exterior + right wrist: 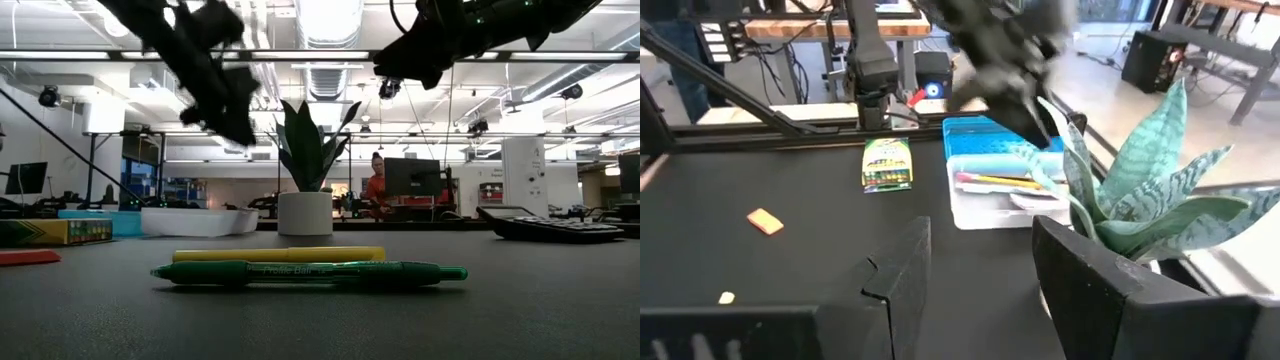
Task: Pack school essentials
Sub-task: Put the yellow pen into the blue supply box
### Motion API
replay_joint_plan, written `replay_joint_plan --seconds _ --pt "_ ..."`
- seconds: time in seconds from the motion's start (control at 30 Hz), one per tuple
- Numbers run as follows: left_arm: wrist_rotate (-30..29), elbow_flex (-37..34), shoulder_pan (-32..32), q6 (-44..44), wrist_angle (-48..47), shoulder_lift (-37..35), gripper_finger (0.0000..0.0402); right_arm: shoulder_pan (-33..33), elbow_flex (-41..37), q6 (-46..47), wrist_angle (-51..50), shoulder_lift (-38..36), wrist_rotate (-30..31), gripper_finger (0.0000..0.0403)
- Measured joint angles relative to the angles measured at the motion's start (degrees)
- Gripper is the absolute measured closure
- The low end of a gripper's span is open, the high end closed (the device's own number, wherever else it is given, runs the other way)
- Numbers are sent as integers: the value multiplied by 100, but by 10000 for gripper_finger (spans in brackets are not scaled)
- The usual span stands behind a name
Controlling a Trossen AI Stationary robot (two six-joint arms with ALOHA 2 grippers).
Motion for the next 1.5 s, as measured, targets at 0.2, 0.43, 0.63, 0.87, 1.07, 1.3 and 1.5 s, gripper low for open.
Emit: replay_joint_plan --seconds 0.2,0.43,0.63,0.87,1.07,1.3,1.5 --pt "-750 -458 -1725 24 871 -720 285 397 0 482 -108 7 -58 236" --pt "-1209 -959 -3258 149 2234 -965 285 1630 0 610 -330 11 52 236" --pt "-1220 -1189 -4046 785 3489 -819 285 2646 0 874 -237 306 1222 236" --pt "-1218 -1196 -4583 945 4217 -505 285 3211 67 1264 467 1261 1357 236" --pt "-1224 -1199 -4853 933 4511 -185 285 3337 679 1405 375 2260 1354 236" --pt "-1237 -1222 -4978 897 4339 48 285 3338 1750 1404 -1084 3254 1350 236" --pt "-1214 -1338 -4978 472 4115 540 285 3338 2371 1354 -1997 3937 1352 236"
